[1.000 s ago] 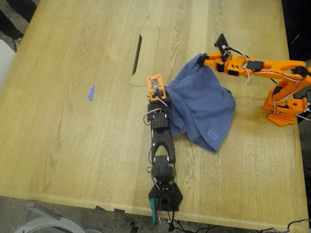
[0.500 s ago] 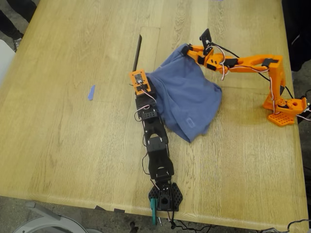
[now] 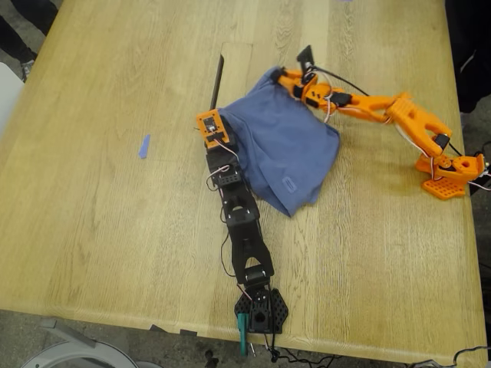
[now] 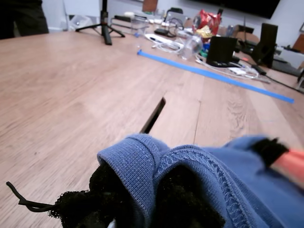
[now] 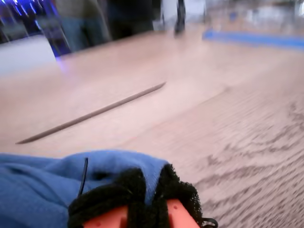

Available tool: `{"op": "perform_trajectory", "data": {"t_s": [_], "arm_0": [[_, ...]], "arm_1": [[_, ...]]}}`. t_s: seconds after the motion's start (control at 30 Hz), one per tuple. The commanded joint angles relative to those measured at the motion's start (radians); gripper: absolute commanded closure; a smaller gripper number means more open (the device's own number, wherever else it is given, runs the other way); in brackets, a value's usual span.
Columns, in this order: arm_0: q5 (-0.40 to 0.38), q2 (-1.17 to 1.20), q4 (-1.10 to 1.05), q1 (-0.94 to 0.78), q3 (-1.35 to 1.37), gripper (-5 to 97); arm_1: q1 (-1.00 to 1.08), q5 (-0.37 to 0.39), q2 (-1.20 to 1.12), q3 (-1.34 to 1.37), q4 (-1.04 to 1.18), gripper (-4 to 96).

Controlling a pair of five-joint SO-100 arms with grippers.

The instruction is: Fold a T-shirt

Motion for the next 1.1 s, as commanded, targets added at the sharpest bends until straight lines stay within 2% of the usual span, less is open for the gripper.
{"op": "perform_trajectory", "data": {"t_s": [0.0,0.1,0.23,0.47,0.9,0.97,1.07], "arm_0": [[0.012,0.130,-0.066,-0.104,-0.129,92],[0.012,0.244,0.057,-0.089,-0.072,92],[0.012,0.430,0.350,-0.087,-0.006,92],[-0.005,0.601,0.904,-0.048,-0.080,92],[-0.026,0.779,1.456,0.058,-0.186,92],[-0.029,0.798,1.545,0.074,-0.210,92],[-0.037,0.833,1.677,0.106,-0.230,92]], "arm_1": [[0.054,0.003,0.044,-0.264,0.101,90.0],[0.046,0.006,0.103,-0.276,0.195,90.0],[0.055,-0.005,0.221,-0.276,0.362,90.1],[0.069,-0.015,0.451,-0.276,0.969,90.5],[0.003,-0.020,0.813,-0.250,1.769,91.1],[-0.008,-0.017,0.862,-0.232,1.816,91.1],[-0.025,-0.012,1.015,-0.017,1.815,91.1]]}}
